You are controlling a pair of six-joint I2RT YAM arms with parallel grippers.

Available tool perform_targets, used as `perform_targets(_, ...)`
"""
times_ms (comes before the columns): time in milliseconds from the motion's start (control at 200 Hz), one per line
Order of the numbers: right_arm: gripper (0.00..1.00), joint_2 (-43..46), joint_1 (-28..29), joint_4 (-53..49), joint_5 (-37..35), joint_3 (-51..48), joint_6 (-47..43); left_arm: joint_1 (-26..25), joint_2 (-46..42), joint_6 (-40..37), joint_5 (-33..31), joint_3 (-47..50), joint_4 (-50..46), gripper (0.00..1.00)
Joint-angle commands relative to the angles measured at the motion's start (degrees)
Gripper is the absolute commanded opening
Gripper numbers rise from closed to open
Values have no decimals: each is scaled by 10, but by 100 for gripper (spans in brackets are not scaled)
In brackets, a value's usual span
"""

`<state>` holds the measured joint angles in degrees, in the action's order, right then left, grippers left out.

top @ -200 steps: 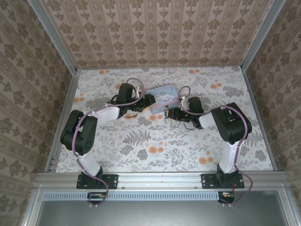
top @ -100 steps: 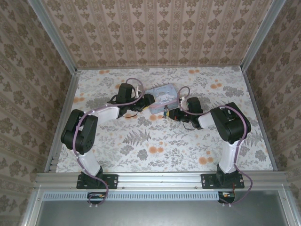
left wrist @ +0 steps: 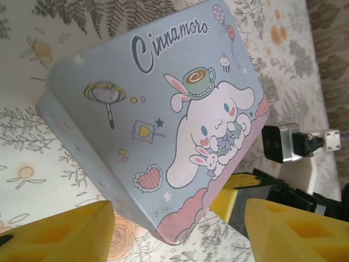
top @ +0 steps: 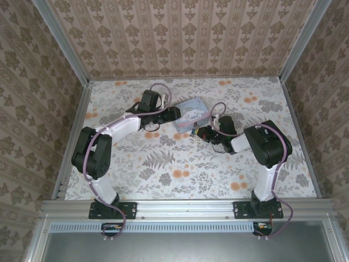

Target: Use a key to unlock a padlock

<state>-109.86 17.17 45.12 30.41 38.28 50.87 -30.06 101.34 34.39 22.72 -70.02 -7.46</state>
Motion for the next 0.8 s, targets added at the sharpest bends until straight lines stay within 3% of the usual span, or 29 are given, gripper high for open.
perform_targets(0,0,6,0,42,-44,-23,78,-21,22,-92,-97,-47,-112,65)
perform_targets(445,0,35,-1,15,-88,-39,99,-82,111,-171,-222,-154,-214,67)
perform_targets(795,0,41,-18,1,-108,-21,109,-94,147,-187,-241,-161,-238,67)
